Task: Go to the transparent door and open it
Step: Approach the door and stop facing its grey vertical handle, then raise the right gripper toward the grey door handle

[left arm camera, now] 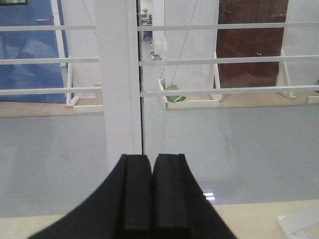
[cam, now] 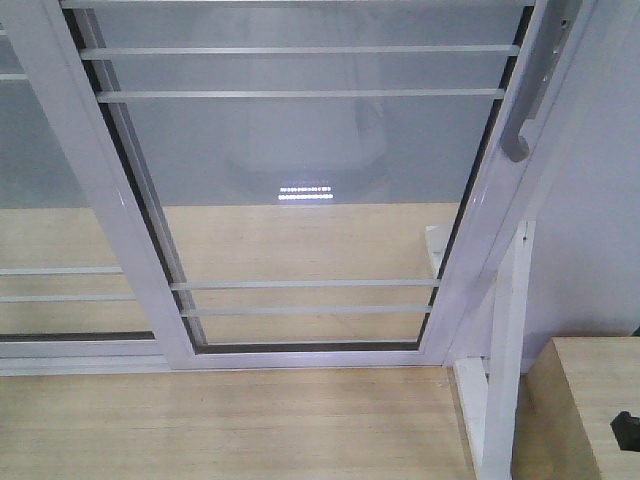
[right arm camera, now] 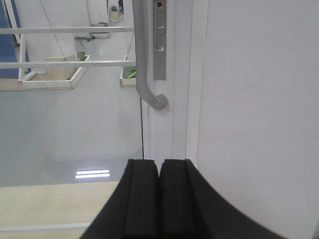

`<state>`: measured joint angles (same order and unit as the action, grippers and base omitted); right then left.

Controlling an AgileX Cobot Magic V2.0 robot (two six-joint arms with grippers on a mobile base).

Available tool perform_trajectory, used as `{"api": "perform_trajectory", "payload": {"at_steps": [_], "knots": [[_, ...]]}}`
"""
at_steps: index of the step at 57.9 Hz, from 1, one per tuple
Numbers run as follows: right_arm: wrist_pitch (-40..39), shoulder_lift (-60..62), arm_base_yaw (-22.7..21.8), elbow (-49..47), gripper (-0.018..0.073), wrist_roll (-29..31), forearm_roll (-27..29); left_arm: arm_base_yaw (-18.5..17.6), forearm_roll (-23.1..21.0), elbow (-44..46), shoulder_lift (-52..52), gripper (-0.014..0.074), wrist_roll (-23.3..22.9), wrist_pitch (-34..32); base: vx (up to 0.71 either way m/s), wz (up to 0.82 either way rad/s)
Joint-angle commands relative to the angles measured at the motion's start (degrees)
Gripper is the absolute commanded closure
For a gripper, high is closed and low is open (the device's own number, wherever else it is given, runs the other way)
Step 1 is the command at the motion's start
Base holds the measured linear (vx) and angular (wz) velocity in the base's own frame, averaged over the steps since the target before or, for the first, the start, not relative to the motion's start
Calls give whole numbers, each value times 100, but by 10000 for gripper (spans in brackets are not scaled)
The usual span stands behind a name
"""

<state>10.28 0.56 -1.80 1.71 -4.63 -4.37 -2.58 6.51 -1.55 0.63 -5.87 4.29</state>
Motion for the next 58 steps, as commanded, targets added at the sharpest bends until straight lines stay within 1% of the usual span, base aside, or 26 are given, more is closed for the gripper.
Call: {"api": "perform_trajectory", "payload": {"at_steps": [1,18,24,58], "knots": [[-448,60,-14,82,567,52,-24,-31,-11,-175,19,602,-21,-463,7,0],[-543,-69,-24,77,567,52,-24,-27,-11,-170,-12,602,-21,-470,7,2],[-444,-140,-12,77,567,52,-24,3,-11,-170,27,602,-21,-464,-1,0],[-450,-140,-11,77,567,52,-24,3,-11,-170,16,602,-21,-463,0,0]]}}
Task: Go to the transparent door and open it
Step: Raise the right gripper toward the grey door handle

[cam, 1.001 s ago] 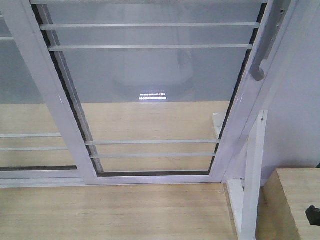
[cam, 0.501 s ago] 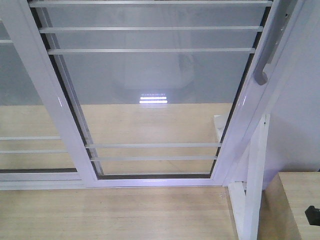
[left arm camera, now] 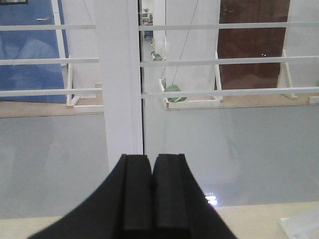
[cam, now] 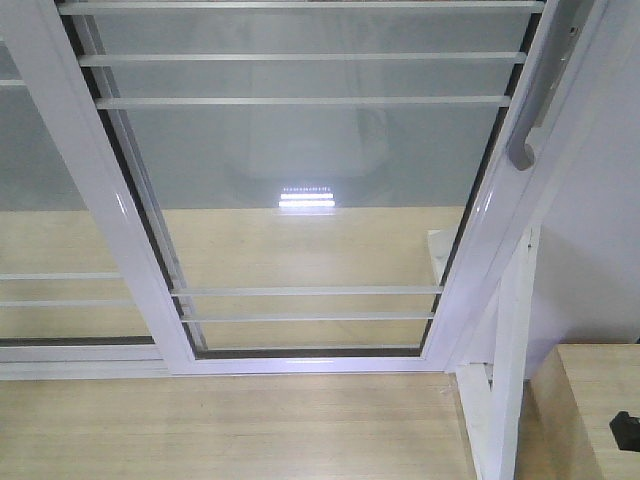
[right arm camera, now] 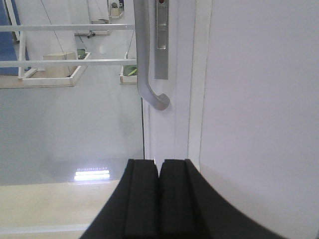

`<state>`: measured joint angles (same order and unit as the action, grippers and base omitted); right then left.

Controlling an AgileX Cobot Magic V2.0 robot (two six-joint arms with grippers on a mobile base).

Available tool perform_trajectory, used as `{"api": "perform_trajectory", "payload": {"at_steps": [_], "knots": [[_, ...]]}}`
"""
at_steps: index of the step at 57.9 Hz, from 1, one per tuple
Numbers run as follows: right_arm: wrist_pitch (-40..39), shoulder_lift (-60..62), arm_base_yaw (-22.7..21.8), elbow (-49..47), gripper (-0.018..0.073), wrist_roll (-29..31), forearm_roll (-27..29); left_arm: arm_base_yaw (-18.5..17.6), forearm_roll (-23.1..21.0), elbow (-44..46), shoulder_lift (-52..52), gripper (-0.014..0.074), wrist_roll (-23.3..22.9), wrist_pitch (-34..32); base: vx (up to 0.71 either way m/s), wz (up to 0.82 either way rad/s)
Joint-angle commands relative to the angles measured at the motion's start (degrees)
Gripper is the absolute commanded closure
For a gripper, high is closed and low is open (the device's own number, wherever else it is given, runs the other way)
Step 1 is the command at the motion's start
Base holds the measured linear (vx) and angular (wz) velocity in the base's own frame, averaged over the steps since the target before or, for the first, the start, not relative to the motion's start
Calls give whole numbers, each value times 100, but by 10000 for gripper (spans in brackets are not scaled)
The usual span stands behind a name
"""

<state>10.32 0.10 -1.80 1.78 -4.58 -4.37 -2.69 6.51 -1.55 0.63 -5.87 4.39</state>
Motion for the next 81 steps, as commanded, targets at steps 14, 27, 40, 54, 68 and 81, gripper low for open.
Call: {"api": "perform_trajectory", "payload": {"at_steps": [14,27,40,54,68,81], "knots": [[-454,-94,-11,70,567,48,-25,14,-11,-170,16,602,-21,-473,0,0],[-499,-94,-11,70,567,48,-69,14,-11,-170,16,602,-21,-557,0,0],[-918,-94,-11,70,567,48,-69,14,-11,-152,16,602,-34,-1018,0,0],[-1343,-94,-11,-414,567,1,-49,14,-6,506,16,602,-216,-1437,0,0],[-265,-879,-11,-2252,564,375,-99,14,57,2062,-737,602,-160,-439,0,0],[-818,-2499,-11,-2590,564,1147,-341,14,40,2398,-2360,602,-171,-439,0,0]]}}
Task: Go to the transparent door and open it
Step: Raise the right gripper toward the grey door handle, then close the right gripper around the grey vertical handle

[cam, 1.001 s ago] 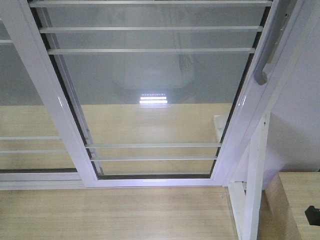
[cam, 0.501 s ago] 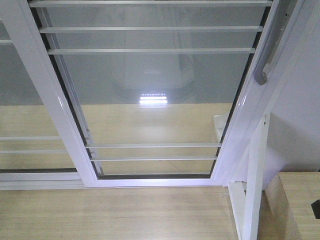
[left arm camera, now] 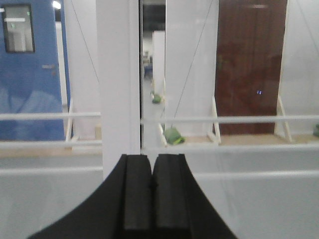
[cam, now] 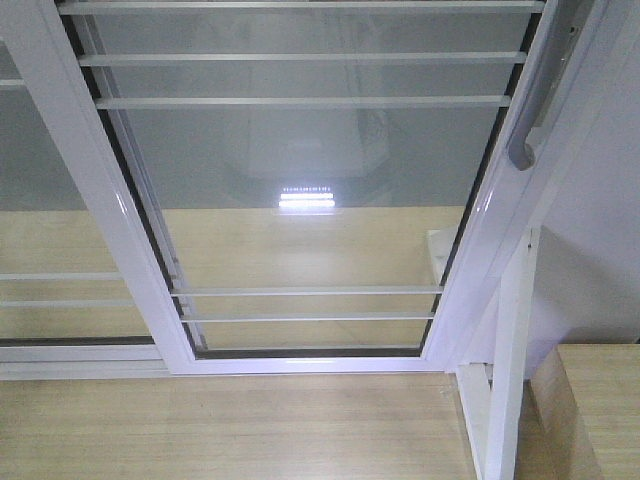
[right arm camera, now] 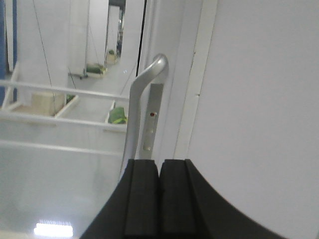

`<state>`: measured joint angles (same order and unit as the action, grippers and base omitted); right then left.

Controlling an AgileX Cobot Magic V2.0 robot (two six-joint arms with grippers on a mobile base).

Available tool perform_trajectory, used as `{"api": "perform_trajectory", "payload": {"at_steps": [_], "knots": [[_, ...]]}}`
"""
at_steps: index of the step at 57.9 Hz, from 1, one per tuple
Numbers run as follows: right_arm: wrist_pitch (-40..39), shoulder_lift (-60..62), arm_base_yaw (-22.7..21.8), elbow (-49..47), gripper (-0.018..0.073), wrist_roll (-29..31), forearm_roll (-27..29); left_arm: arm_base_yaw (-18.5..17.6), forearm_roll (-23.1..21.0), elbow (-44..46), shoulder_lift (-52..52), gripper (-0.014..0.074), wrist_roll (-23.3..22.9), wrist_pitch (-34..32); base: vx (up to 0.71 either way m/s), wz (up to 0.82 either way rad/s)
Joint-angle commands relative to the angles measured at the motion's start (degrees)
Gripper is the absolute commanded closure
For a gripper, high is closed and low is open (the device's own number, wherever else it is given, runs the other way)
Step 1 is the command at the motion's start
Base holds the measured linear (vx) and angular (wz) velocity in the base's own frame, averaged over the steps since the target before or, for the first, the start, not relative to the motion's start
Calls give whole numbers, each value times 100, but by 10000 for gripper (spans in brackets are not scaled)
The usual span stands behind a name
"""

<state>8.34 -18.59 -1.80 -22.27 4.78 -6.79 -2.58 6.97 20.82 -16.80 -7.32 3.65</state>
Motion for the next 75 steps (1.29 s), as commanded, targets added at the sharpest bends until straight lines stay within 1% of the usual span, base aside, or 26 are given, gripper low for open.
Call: {"api": "perform_trajectory", "payload": {"at_steps": [1,4,8,11,18,21,24,33,38,41,47,53,66,75], "knots": [[-676,-787,-11,-186,564,195,-80,3,-11,154,-715,602,-33,-365,0,0],[-834,-1129,-11,-186,564,74,17,3,-11,154,-1070,602,-52,-321,0,0],[-976,-1541,-11,-186,561,-186,286,3,-61,154,-1384,601,-79,-315,0,0],[-1080,-1796,-11,-186,557,-249,397,3,-85,154,-1554,598,-79,-326,0,0],[-1330,-2253,-11,-186,522,-30,228,3,-59,154,-1805,578,-79,-365,0,0],[-1402,-2414,-11,-186,491,93,115,3,-59,154,-1844,559,-79,-365,0,0],[-1479,-2524,-11,-186,443,146,87,3,-59,154,-1848,535,-79,-326,0,0],[-1785,-2808,-11,-186,270,128,87,3,-53,154,-1855,419,-56,-271,0,0],[-1854,-2987,-11,-186,207,-49,232,3,-48,154,-1855,344,-55,-271,0,0],[-1996,-3101,-11,-186,186,-221,286,3,-48,154,-1855,305,-55,-271,0,0],[-2497,-3345,-11,-197,179,-419,259,3,-54,154,-1855,262,-55,-276,0,0],[-3082,-3681,-11,-244,181,-478,212,3,-54,154,-1855,260,-61,-276,0,0],[-3638,-4672,-11,-827,181,-478,212,3,-54,154,-1855,260,-61,-276,0,0],[-3844,-5405,-11,-1396,181,-478,212,3,-54,154,-1855,260,-61,-276,0,0]]}}
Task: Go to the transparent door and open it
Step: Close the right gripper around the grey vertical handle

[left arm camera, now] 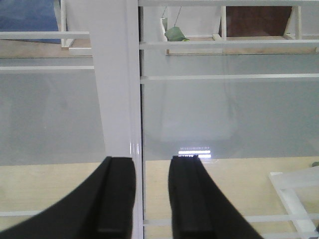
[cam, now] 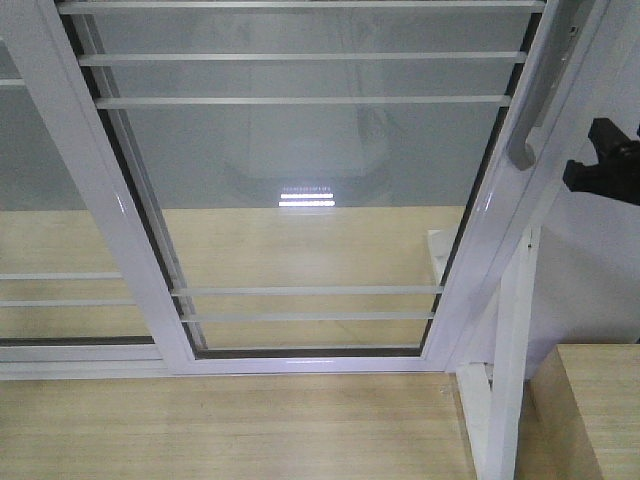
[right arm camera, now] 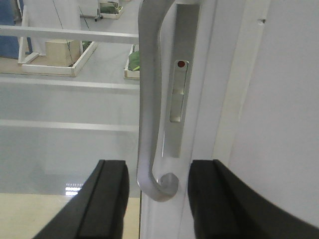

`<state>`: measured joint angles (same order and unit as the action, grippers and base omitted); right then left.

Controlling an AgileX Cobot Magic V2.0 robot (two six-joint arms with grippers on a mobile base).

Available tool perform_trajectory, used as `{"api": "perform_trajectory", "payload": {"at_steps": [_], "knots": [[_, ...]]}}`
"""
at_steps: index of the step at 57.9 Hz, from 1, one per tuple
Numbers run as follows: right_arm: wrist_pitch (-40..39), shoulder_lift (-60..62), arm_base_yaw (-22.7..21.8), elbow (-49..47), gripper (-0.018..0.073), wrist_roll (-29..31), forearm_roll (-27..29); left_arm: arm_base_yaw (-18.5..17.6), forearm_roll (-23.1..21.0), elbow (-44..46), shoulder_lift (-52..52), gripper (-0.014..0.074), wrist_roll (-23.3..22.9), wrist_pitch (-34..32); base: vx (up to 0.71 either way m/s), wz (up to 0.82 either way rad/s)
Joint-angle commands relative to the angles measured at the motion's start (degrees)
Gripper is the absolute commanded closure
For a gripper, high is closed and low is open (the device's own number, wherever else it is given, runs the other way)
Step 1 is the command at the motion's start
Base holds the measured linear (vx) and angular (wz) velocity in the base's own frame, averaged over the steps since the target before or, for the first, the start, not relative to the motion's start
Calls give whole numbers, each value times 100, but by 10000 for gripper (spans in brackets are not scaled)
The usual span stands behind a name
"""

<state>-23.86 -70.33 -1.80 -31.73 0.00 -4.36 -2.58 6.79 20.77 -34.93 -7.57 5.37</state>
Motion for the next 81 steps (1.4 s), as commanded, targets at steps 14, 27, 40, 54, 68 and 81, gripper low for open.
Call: {"api": "perform_trajectory", "payload": {"at_steps": [14,27,40,54,68,81], "knots": [[-731,-1171,-11,-1257,181,-175,-218,3,-35,159,-42,260,-36,-448,0,0],[-874,-1842,-11,-1853,181,-175,-218,3,-35,159,-42,260,-36,-448,0,0],[-1041,-2377,-11,-2430,181,-394,-218,3,-35,159,-42,260,-36,-448,0,0],[-1011,-2777,-11,-2897,181,-617,-218,3,-35,159,-42,260,-36,-448,0,0],[-1012,-3135,-11,-3320,181,-734,-218,3,-35,159,-42,260,-36,-448,0,0],[-971,-3260,-11,-3439,184,-750,-230,3,-35,159,-42,260,-36,-448,0,0]]}}
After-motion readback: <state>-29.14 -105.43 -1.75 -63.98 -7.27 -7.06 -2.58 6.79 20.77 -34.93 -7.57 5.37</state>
